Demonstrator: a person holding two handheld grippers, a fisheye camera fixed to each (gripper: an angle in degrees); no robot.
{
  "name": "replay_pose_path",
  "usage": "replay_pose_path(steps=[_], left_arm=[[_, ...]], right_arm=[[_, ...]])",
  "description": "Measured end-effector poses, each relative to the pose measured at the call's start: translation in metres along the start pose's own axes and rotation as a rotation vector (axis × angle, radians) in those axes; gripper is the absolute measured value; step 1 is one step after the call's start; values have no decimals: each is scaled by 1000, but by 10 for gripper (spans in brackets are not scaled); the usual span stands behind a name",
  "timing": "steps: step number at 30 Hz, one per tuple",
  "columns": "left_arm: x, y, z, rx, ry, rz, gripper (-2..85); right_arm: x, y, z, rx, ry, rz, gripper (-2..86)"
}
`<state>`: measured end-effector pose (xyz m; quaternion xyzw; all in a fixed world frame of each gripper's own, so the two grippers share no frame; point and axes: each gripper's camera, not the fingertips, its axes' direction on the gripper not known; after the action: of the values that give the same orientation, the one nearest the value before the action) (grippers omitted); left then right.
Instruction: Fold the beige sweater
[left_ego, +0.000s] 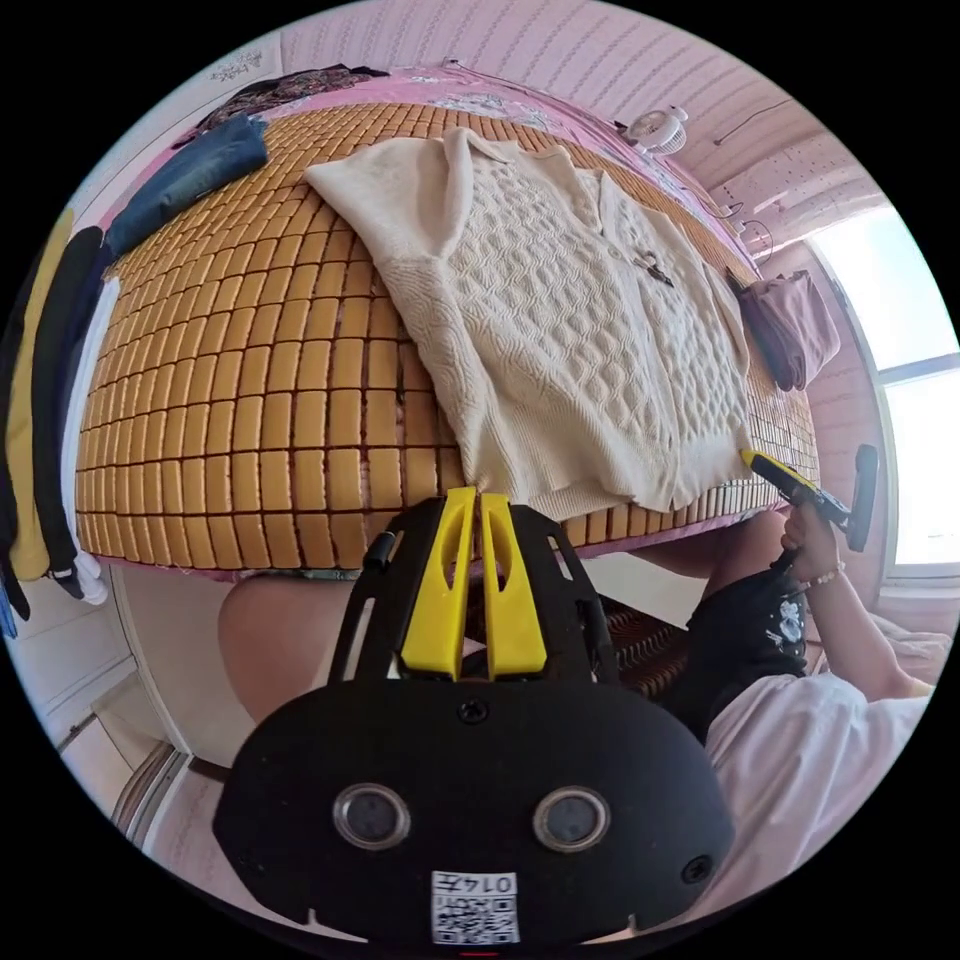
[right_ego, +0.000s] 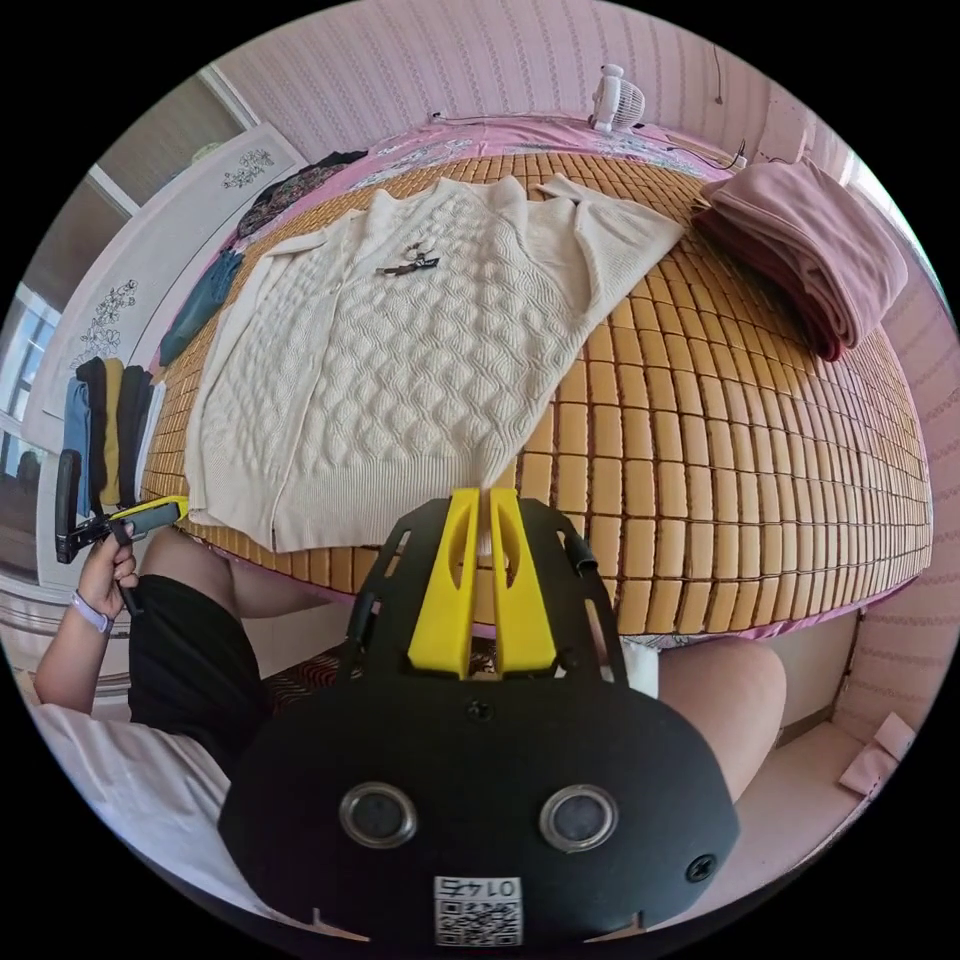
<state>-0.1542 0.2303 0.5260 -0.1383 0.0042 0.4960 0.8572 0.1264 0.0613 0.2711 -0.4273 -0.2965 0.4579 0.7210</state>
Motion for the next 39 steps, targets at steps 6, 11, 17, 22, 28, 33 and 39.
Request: replay_pose_path(steps=[6,11,17,22,28,33,39], left_arm=[[-44,22,-18,54,61,-127,-9],[-65,39,-32,108,33,-201,-3],[11,29,-43,165,-9,123,13],[86,3,7,91,158,295,30],[135,-10,67,-106,85,413,22],[124,-4,69,-53,142,416,8],[122,-6,69,-70,182,366,4]], right_arm=[[3,30,-16,-41,-153,-66,21],[6,51,-25,-96,-153,-142,59],[51,7,-53,137,-8,-92,106],[85,-88,-36,168,67,-17,100],[130,-123,11,-29,26,120,17],[173,-47,-64,355,-186,277,10],[234,99,-91,322,-119,549,25]])
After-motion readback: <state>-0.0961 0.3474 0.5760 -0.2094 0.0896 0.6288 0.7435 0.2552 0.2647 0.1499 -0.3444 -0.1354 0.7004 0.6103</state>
